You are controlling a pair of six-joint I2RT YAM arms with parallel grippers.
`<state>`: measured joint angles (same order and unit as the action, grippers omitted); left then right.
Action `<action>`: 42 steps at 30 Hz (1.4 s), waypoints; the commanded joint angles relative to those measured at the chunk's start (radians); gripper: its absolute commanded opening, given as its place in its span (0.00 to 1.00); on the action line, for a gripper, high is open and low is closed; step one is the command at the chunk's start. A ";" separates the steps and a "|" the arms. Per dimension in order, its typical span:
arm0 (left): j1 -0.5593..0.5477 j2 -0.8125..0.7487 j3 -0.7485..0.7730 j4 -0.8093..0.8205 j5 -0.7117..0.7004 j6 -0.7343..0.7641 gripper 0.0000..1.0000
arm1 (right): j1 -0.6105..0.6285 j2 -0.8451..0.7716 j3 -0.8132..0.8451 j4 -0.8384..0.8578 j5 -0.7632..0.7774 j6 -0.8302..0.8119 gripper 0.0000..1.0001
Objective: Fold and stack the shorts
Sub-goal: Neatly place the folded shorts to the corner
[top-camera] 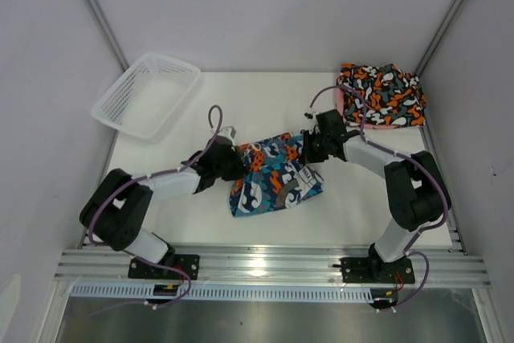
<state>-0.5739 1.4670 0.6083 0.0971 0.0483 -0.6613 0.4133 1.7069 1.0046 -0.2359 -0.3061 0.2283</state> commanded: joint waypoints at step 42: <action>-0.020 1.047 1.576 0.455 0.231 -0.211 0.00 | -0.507 0.352 1.008 -0.184 0.000 0.132 0.00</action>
<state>-0.5842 2.5511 2.1326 0.4526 0.3054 -0.8494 -0.0601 2.0701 1.9221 -0.4080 -0.2771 0.3294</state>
